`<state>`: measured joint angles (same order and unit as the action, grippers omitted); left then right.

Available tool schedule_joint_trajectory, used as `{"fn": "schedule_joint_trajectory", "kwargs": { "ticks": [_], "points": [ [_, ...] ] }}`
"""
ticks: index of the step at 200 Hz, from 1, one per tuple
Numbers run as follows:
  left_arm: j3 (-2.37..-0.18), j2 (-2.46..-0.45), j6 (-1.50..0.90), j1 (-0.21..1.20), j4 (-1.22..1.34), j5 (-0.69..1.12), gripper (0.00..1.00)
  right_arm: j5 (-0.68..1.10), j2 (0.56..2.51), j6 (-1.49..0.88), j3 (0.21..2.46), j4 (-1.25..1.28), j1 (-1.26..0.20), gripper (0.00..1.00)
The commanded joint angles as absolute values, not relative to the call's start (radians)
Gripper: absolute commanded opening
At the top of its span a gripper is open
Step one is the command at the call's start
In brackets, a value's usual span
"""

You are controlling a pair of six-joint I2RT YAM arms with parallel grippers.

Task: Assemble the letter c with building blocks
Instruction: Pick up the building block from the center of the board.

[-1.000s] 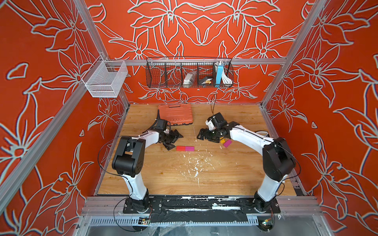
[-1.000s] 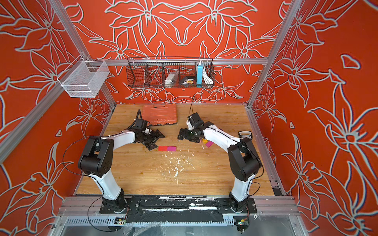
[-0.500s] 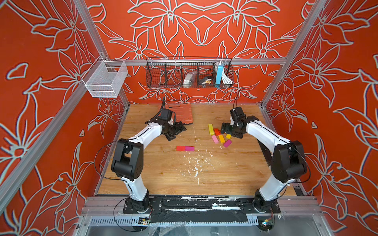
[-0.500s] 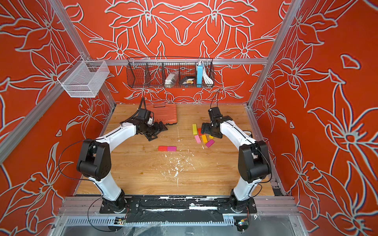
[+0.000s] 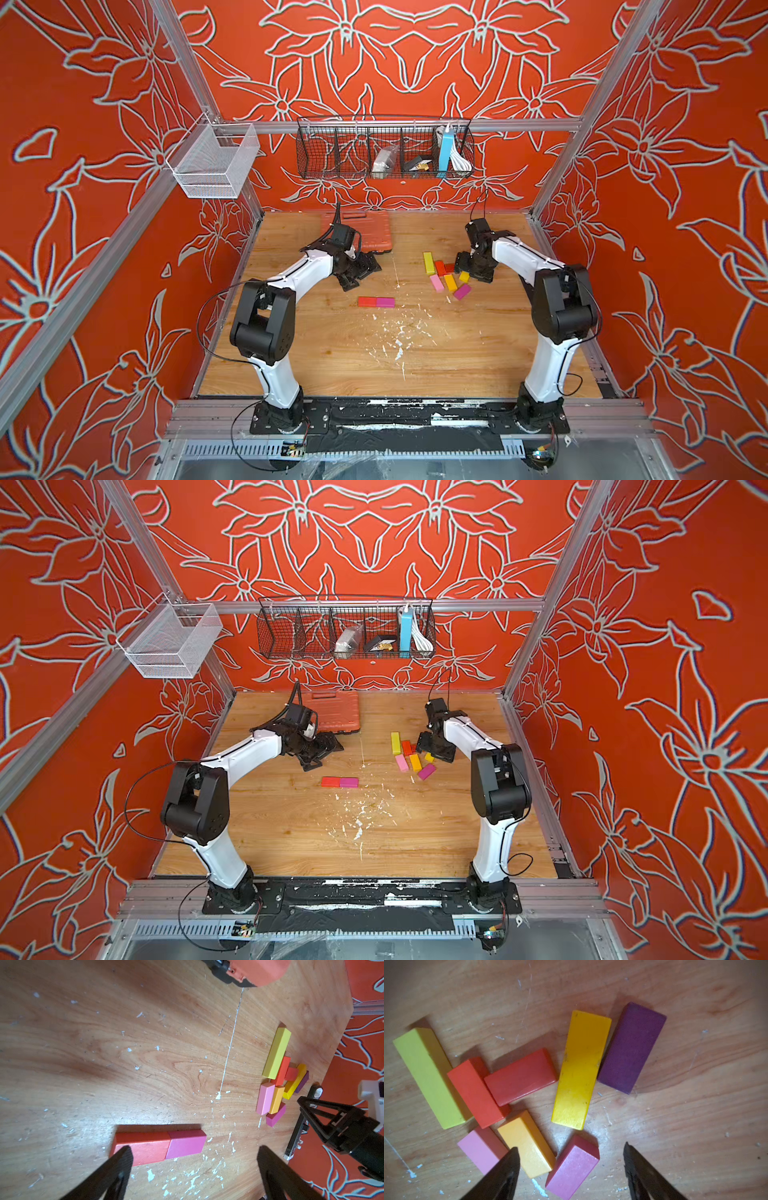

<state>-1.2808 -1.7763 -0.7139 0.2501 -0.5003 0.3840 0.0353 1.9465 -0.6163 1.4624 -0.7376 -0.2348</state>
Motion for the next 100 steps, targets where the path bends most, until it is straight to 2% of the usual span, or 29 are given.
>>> {"fn": "schedule_joint_trajectory", "kwargs": {
  "ticks": [1,100],
  "points": [
    [-1.282,-1.799,-0.706,0.254,-0.512,0.395,0.95,-0.006,1.983,-0.617,1.501,-0.779,-0.230,0.78],
    [-1.289,-1.831,-0.701,0.254,-0.497,0.415,0.95,-0.024,2.082,-0.601,1.561,-0.804,-0.227,0.67]
  ]
}}
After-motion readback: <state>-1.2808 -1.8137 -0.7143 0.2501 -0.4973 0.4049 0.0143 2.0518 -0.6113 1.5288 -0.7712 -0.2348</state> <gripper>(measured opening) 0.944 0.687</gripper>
